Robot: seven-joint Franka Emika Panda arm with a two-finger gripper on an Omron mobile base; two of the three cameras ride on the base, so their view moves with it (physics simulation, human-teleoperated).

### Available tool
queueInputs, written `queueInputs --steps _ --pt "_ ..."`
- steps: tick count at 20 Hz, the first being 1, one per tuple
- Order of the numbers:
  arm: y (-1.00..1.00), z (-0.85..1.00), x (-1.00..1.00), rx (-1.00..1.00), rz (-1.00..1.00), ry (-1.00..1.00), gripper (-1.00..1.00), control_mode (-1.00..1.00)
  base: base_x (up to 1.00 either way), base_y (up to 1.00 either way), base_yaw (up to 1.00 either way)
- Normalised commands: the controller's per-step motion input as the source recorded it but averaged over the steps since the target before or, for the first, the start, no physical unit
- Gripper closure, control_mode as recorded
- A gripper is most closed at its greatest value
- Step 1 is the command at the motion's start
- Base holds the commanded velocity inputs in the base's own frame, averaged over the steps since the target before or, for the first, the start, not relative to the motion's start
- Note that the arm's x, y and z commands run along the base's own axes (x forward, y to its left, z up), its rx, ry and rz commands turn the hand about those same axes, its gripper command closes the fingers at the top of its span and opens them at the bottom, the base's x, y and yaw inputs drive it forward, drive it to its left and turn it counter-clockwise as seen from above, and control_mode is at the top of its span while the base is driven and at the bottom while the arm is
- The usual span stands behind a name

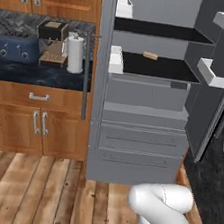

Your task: Pick up the apple and mango from the fridge and place one fruit on each plate on the dining counter.

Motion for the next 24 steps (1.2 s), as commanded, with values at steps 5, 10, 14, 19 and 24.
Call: queueInputs --steps 5,10,14,19,24 --pt "0.00 0.00 0.00 0.00 0.00 0.00 1.00 1.00 -0.78 0.45 0.55" --pt "0.00 0.00 0.00 0.00 0.00 0.00 1.00 1.00 -0.80 0.44 0.55" --pt "0.00 0.00 0.00 0.00 0.00 0.00 1.00 1.00 -0.87 0.47 0.51" --pt "0.00 0.00 0.00 0.00 0.00 0.00 1.00 1.00 -0.95 0.60 0.43" --pt "0.00 0.00 0.00 0.00 0.00 0.00 1.00 1.00 -0.94 0.76 0.38"
